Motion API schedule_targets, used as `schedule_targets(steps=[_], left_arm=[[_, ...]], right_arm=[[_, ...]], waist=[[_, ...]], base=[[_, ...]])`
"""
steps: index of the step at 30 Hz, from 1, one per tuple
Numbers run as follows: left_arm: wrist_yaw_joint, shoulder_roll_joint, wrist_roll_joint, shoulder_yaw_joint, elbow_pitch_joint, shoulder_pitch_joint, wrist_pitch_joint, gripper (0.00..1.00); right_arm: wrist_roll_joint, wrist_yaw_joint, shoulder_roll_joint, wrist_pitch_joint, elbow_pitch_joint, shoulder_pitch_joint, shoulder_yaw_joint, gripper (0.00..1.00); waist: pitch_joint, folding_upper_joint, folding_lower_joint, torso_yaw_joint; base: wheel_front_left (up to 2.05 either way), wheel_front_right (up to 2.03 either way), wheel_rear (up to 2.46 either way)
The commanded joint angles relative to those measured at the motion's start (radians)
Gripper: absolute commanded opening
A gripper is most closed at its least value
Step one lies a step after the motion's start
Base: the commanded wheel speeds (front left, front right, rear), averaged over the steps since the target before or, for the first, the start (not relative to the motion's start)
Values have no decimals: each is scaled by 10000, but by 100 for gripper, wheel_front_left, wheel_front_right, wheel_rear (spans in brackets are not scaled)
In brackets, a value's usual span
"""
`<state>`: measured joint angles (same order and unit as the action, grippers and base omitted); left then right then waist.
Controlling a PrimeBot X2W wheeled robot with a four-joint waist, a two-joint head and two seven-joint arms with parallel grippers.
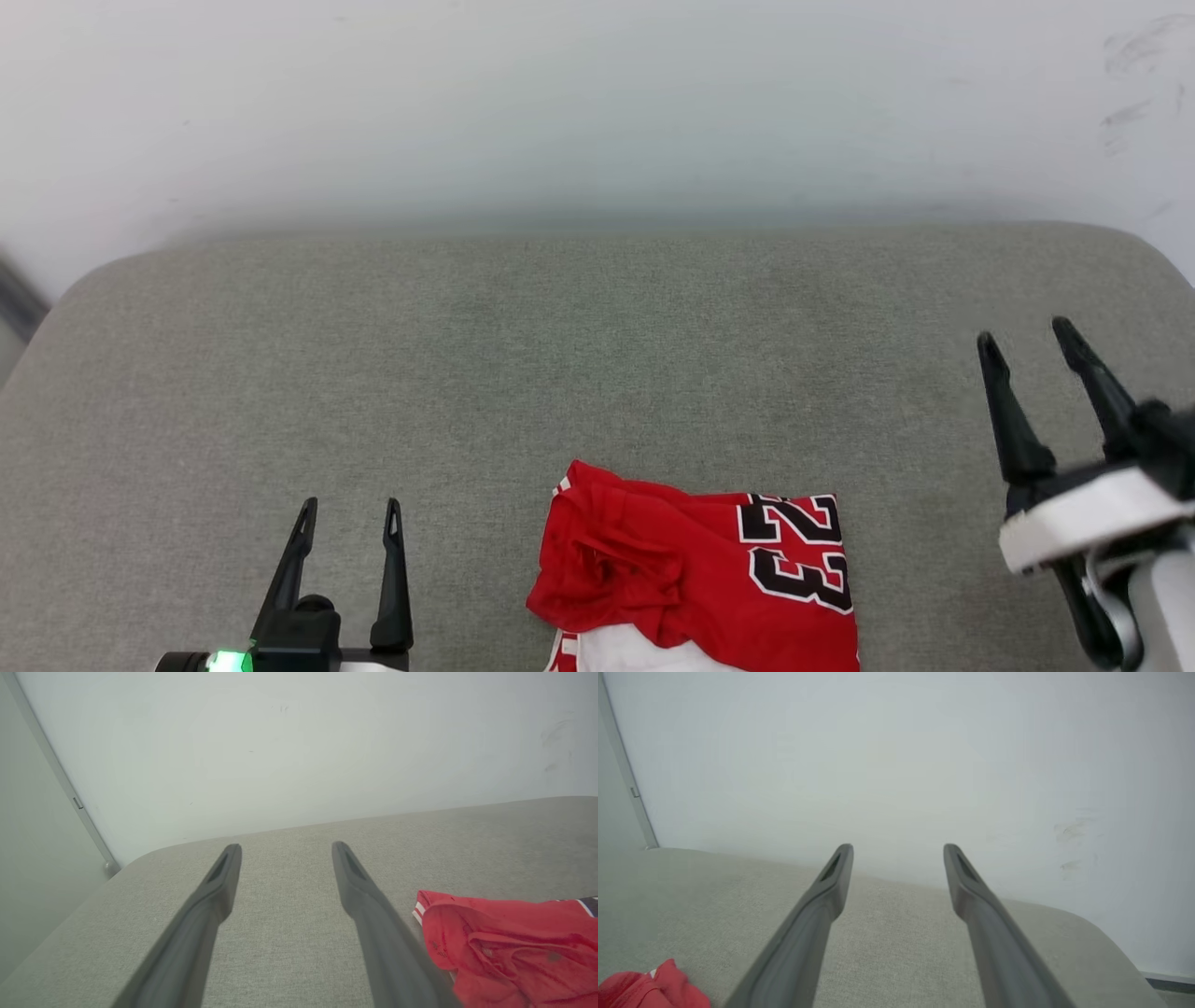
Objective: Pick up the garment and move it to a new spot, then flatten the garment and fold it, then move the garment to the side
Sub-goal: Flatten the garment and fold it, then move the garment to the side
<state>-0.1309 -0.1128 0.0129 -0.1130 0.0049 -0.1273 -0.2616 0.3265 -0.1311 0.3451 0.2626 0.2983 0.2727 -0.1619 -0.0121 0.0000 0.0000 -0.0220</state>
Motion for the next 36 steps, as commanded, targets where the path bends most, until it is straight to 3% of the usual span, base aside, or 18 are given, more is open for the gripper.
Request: schedule_targets(steps=[1, 9, 17, 31, 36], left_arm=[[25, 19, 20, 32, -50, -111, -45, 100], [110, 87, 59, 51, -141, -298, -45, 100], [198, 153, 133, 122, -308, -534, -44, 100], [234, 281, 82, 261, -381, -727, -44, 100], [266, 319, 71, 294, -349, -658, -44, 100]], right_arm=[[-461, 7, -346, 16, -530, -675, 463, 100], [-1666, 8, -1940, 19, -2608, -2886, 2188, 100], [-1942, 8, -2615, 20, -3206, -4154, 2284, 100], [-2174, 8, -2904, 21, -3472, -4680, 2119, 100], [-2234, 8, -2347, 21, -3712, -3779, 2026, 100]], waist=[[-12, 0, 0, -24], [-94, 0, 0, -31], [-190, 0, 0, 90], [-182, 0, 0, 192], [-134, 0, 0, 168]], base=[[0, 0, 0], [0, 0, 0], [0, 0, 0], [0, 0, 0], [0, 0, 0]])
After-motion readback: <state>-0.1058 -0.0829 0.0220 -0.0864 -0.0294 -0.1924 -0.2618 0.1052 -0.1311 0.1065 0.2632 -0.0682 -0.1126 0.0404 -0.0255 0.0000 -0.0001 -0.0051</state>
